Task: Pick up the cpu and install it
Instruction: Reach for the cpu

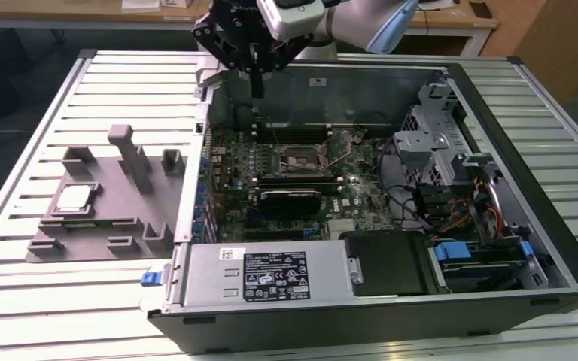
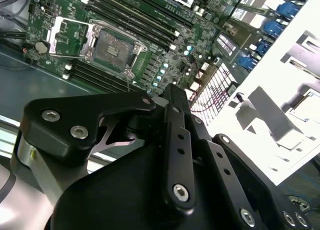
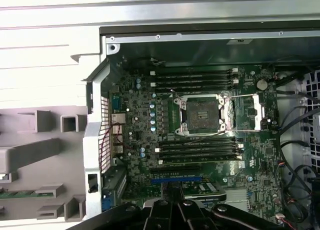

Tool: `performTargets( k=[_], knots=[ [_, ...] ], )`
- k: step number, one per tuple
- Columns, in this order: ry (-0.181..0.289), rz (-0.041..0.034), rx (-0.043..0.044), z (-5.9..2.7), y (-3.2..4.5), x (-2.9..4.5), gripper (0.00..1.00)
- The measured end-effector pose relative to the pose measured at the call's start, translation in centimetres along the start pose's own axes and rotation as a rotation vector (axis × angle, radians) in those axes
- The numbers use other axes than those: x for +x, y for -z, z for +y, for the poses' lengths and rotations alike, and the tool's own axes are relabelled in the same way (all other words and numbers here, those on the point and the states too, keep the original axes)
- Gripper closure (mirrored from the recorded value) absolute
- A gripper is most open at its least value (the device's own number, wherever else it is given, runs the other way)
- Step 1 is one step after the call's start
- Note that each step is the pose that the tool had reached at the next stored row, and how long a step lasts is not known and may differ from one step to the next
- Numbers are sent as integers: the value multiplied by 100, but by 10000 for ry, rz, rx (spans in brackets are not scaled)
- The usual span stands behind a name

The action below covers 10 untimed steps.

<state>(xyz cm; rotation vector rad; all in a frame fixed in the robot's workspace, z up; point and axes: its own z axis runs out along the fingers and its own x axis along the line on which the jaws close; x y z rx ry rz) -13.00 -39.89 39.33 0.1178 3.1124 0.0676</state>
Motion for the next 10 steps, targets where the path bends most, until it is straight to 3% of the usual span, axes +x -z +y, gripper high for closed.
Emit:
performTargets(
  k=[10],
  knots=[
    [-1, -6, -1, -9, 4, 126, 89]
  ],
)
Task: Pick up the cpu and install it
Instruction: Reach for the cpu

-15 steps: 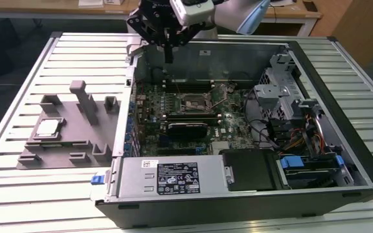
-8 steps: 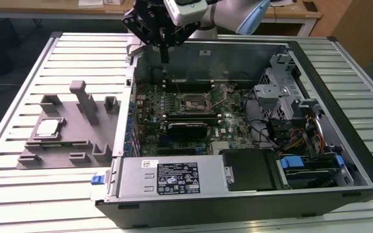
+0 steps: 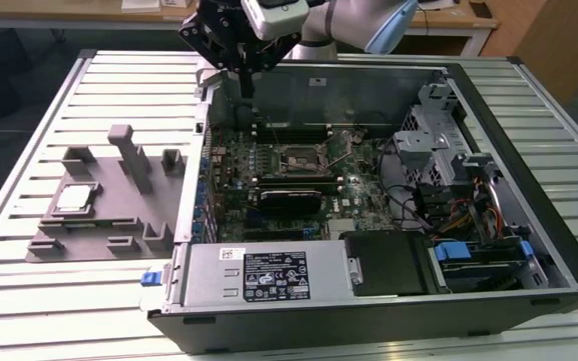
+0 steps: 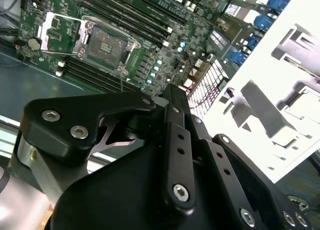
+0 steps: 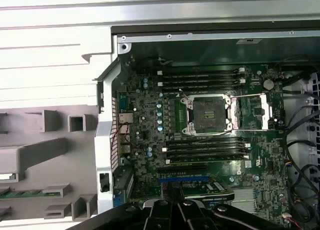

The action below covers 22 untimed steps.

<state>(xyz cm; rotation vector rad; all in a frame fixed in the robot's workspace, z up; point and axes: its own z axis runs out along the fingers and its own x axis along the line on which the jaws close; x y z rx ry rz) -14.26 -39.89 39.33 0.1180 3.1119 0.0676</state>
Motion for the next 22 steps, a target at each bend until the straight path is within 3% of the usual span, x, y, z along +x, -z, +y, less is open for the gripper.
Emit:
performTargets(
  k=[22],
  knots=[
    [-1, -29, -2, -23, 9, 302, 89]
  ],
)
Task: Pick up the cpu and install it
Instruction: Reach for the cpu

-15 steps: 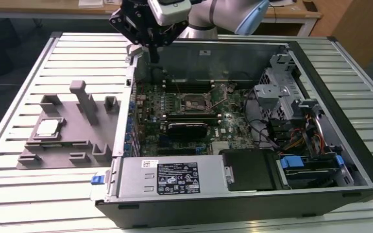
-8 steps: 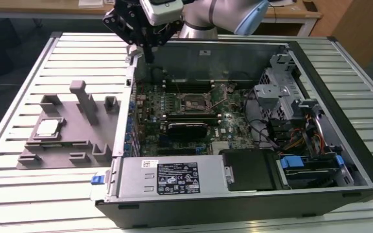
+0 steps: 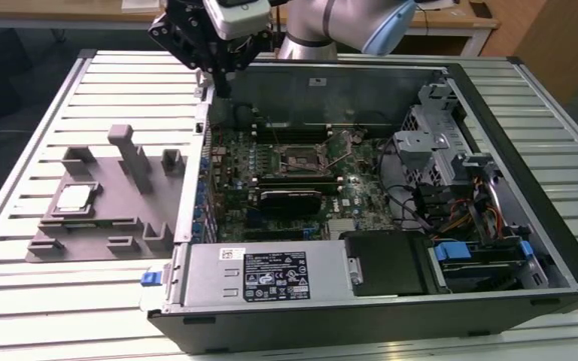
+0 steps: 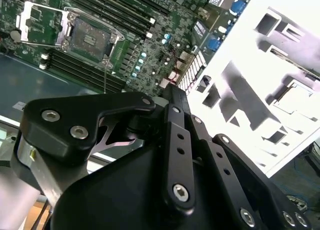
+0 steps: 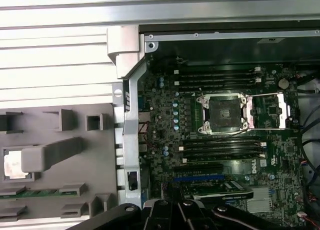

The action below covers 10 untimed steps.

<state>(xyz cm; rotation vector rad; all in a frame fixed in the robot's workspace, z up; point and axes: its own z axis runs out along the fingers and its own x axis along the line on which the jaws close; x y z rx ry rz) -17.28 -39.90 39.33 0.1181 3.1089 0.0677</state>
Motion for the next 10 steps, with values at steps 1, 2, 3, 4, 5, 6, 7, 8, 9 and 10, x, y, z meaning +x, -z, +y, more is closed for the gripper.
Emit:
performTargets(
  k=[1, 2, 3, 4, 5, 6, 7, 8, 9, 10],
  knots=[
    [0, -1, -1, -1, 0, 13, 89],
    [0, -3, 0, -2, 1, 25, 89],
    [1, -4, 0, -3, 1, 38, 89],
    [0, -5, -1, -4, 2, 51, 89],
    [1, -7, -1, -5, 2, 64, 89],
    [0, -8, -1, -6, 2, 77, 89],
    [0, -9, -1, -7, 3, 90, 89],
    [0, -10, -2, -8, 3, 103, 89],
    [0, -11, -2, -9, 3, 114, 89],
    [1, -12, -1, -9, 4, 126, 89]
  ],
)
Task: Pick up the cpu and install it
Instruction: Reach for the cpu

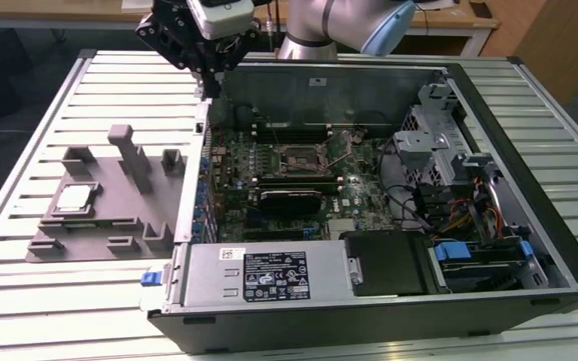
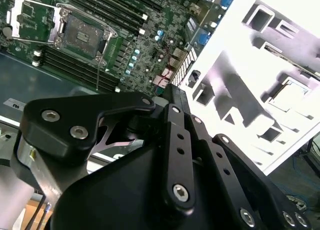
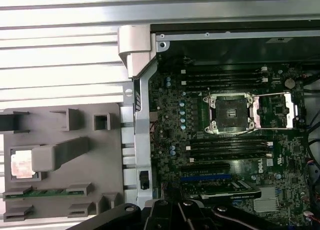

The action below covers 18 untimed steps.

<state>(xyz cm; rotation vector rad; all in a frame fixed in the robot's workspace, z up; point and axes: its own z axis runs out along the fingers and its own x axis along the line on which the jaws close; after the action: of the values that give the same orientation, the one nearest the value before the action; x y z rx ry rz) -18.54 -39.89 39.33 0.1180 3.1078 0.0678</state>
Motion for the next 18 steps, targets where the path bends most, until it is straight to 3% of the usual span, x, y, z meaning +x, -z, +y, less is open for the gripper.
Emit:
performTargets(
  k=[18],
  knots=[
    [0, -7, 0, -15, 3, 196, 89]
  ],
)
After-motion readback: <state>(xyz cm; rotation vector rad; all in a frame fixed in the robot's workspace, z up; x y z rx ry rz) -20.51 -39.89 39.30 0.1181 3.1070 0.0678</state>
